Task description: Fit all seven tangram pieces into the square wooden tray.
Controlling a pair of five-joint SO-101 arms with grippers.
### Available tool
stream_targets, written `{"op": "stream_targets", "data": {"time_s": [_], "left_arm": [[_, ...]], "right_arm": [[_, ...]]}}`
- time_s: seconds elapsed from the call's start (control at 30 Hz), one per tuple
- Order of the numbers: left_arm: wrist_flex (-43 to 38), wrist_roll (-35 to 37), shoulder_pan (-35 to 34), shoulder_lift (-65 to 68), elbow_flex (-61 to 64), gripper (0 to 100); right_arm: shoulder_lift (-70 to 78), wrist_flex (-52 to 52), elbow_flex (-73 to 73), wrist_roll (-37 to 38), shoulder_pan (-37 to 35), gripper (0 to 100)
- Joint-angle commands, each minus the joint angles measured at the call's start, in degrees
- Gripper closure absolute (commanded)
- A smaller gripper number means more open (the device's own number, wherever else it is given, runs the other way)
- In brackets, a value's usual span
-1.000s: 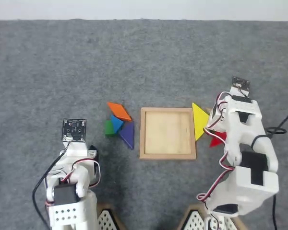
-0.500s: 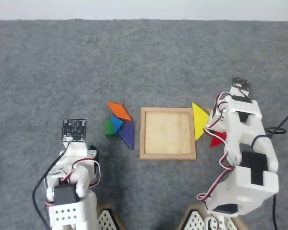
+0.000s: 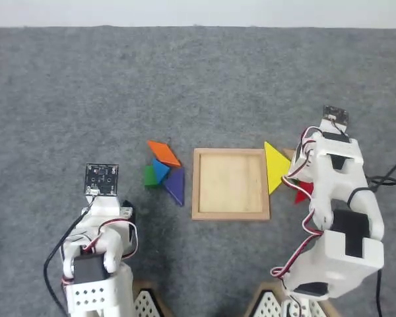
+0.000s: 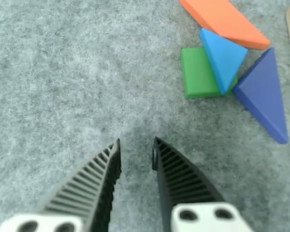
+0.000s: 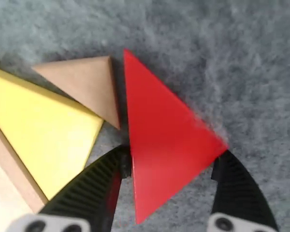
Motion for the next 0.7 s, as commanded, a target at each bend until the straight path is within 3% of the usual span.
{"op": "stream_targets", "data": {"time_s": [0.0,0.43,0.67], "left_arm": [[0.4,0.6,-0.1,-1.3,-0.7,90],[0.4,0.6,-0.1,-1.3,-0.7,90],[0.4,0.6,-0.1,-1.3,-0.7,90]], "right_arm": [[-0.6,-1.0,0.1,1.0,-0.2,76.4],[-15.8,8.8,-1.1,1.4,-4.0,76.4],[-16.3,8.1,-1.5,1.7,-4.1,71.9]]}}
